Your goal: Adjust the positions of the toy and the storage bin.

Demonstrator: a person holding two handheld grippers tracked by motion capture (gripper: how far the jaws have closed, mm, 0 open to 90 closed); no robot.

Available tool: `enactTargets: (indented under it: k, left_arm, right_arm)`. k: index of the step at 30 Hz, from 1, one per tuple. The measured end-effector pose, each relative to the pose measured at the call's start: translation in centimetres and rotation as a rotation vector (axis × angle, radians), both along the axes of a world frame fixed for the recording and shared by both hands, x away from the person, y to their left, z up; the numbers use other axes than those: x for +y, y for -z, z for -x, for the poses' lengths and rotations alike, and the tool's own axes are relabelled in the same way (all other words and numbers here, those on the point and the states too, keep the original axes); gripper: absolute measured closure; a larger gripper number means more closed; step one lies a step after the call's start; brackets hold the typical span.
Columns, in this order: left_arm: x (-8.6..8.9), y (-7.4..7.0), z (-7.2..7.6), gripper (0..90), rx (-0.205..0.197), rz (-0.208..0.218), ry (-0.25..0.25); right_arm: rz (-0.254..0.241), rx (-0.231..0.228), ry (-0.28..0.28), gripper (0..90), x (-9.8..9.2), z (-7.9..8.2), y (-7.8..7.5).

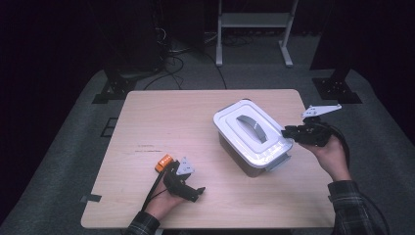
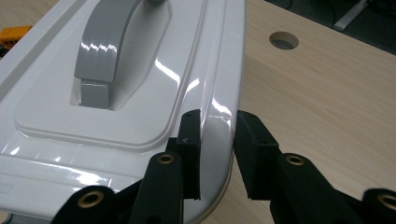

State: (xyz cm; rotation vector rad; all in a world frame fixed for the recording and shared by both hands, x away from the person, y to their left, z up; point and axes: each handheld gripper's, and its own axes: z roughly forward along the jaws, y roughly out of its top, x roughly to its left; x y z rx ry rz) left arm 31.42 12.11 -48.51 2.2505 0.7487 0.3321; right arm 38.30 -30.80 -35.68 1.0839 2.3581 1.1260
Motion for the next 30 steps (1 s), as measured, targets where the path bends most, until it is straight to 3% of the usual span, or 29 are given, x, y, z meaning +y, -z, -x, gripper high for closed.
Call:
enactTargets:
  k: [18,30]
  left_arm:
    - [0.0,0.0,0.0,0.0,0.003,-0.005,0.001]
    - [0.0,0.0,0.0,0.0,-0.001,-0.002,0.000]
  right_arm:
    - [0.018,-0.003,-0.107,71.6,1.5,4.1,-0.1]
    - [0.027,-0.011,-0.123,71.5,2.1,6.2,-0.1]
